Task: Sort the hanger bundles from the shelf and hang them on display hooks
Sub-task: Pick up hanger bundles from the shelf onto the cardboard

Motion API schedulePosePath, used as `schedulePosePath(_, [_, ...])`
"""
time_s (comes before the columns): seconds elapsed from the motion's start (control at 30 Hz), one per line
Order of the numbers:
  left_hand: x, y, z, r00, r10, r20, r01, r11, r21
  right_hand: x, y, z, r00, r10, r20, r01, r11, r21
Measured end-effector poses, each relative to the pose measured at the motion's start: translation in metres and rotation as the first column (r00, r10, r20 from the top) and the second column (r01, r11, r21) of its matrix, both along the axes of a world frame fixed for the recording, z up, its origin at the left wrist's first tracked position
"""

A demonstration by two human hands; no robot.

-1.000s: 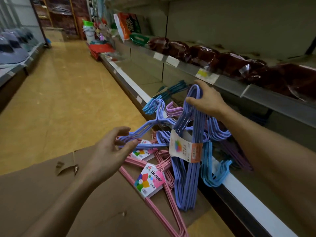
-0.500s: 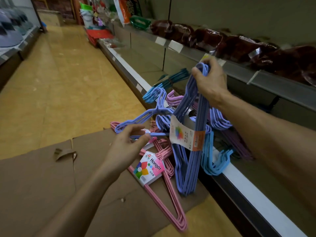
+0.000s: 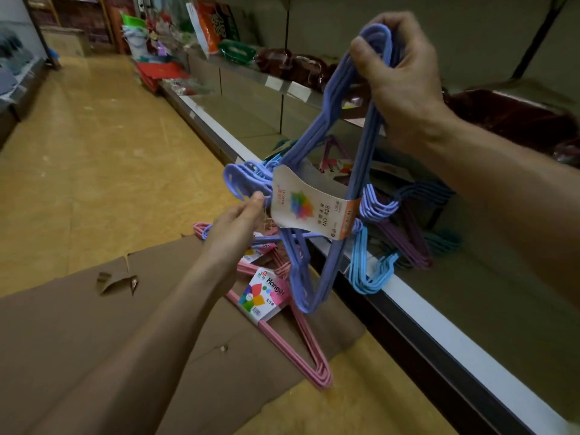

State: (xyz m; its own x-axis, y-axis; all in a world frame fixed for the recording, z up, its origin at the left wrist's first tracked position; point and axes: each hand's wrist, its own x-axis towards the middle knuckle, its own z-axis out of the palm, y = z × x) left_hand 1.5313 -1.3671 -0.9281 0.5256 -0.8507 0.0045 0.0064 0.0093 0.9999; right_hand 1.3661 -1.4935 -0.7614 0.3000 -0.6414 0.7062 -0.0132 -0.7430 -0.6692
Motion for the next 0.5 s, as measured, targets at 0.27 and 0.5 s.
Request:
schedulePosePath(0.27, [0.031, 0.033, 0.014, 0.935, 0.089, -0.344, -0.107, 0.994, -0.032, 0.031, 0.033, -0.028, 0.906, 0.293, 0.306, -0.4, 0.83, 0.389])
schedulePosePath(0.5, [0.084, 0.077, 0.008, 0.855, 0.319, -0.409, -0.321, 0.945, 0.066, 0.056, 0.047, -0.081, 0.872, 0.334, 0.358, -0.487, 0.663, 0.568])
